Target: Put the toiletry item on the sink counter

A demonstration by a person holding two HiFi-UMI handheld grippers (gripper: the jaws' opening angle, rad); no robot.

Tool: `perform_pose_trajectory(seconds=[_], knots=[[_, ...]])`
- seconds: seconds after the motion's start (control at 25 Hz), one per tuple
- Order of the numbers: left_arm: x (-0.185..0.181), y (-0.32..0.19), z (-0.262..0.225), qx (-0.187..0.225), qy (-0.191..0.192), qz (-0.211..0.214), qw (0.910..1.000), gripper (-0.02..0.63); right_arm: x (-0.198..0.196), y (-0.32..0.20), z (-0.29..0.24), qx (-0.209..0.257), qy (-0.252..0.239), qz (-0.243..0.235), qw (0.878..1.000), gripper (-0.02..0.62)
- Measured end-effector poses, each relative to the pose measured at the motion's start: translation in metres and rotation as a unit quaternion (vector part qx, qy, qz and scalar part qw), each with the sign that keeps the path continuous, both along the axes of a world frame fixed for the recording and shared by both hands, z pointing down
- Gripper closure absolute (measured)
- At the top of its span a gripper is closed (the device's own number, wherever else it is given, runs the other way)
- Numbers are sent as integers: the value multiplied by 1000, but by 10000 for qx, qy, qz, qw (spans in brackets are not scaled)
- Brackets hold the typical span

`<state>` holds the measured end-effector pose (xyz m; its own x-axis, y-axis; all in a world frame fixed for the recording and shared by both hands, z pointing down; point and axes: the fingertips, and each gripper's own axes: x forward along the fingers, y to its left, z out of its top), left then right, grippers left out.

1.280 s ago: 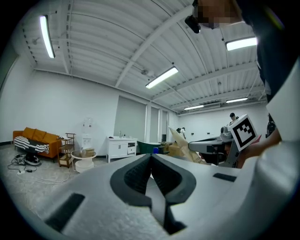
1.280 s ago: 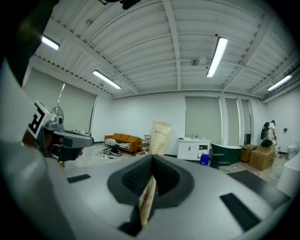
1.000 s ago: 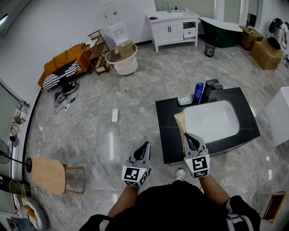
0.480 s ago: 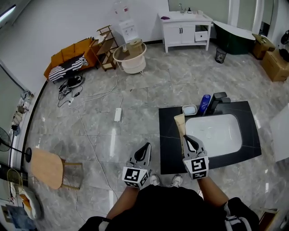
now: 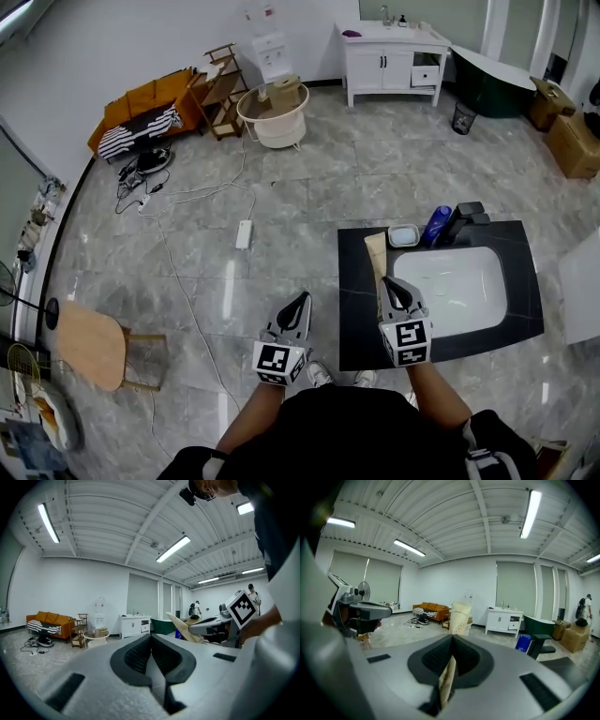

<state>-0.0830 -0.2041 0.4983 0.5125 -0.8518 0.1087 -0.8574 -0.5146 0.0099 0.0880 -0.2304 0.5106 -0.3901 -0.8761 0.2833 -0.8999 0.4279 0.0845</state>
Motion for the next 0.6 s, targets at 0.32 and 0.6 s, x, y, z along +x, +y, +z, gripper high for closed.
perform_pose_trajectory(seconds=[0.32,0.6], knots=[[-7,-5,20,-158,-49,17,9999,598,11,-16,45,-428,296,213,9984,588],[-7,-3,38,-357,-162,42,9992,598,22,-27,113,-1156,480,433,9912,588]])
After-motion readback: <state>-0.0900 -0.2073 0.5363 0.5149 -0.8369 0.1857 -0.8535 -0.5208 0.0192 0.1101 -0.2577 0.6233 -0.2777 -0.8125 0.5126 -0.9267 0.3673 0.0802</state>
